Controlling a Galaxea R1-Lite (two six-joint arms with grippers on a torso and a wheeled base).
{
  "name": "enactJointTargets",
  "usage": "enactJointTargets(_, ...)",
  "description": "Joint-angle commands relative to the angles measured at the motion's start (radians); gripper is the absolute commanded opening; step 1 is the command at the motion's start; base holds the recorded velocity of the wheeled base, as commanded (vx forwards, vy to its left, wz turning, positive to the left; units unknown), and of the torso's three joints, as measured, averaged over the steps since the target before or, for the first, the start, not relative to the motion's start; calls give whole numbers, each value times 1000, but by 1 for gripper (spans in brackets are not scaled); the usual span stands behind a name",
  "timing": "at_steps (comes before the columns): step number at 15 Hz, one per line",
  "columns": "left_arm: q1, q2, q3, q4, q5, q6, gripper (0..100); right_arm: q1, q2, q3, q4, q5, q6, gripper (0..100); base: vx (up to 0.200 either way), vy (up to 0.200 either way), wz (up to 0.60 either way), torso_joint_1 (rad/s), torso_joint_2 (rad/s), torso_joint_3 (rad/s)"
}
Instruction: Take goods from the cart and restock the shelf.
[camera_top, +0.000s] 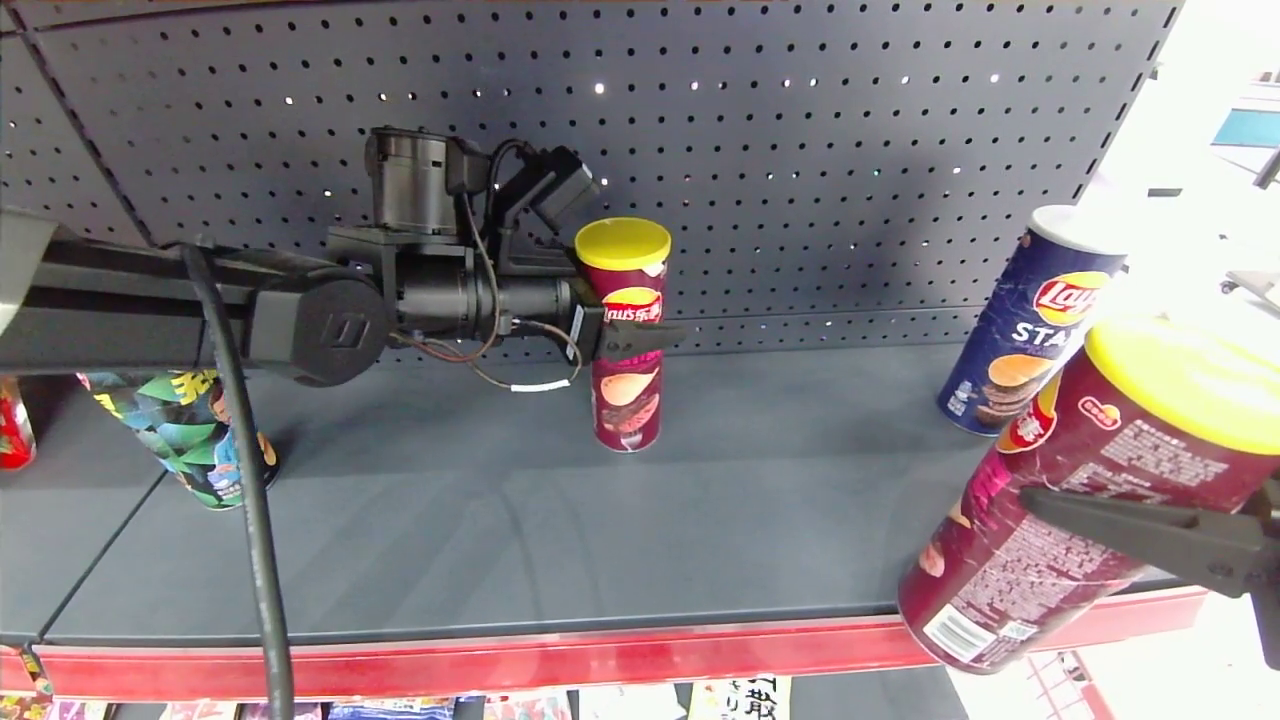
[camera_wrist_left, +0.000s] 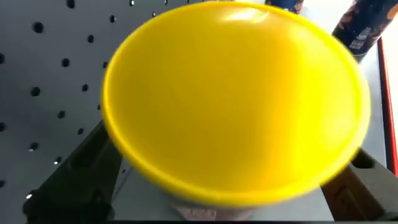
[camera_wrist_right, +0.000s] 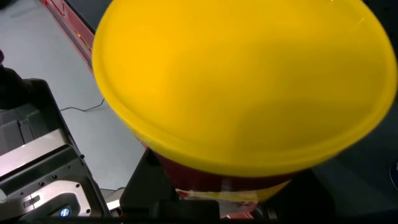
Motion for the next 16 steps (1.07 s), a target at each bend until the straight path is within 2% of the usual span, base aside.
enactJointTargets(1,-4,29,-4,-9,0,-3,100,2,4,-2,0,1,0,0,0,0,0,0,0,0)
enactJointTargets(4,-7,75,-16,-98,0,-38,100,2,4,-5,0,1,0,0,0,0,0,0,0,0)
enactJointTargets(5,-13,101,-18,-159,-2,-46,0,0,4,-5,0,1,0,0,0,0,0,0,0,0)
enactJointTargets(9,-31,98,-7,-179,-2,-110,0,0,6,-5,0,1,2,0,0,0,0,0,0,0)
enactJointTargets(11,-30,83,8,-185,-3,-109,0,0,6,-5,0,1,2,0,0,0,0,0,0,0)
enactJointTargets(14,-25,-13,134,-221,-10,-136,0,0,13,-14,0,2,2,0,0,0,0,0,0,0)
enactJointTargets(16,-31,-125,241,-225,-42,-195,0,0,24,-26,0,4,2,0,0,0,0,0,0,0)
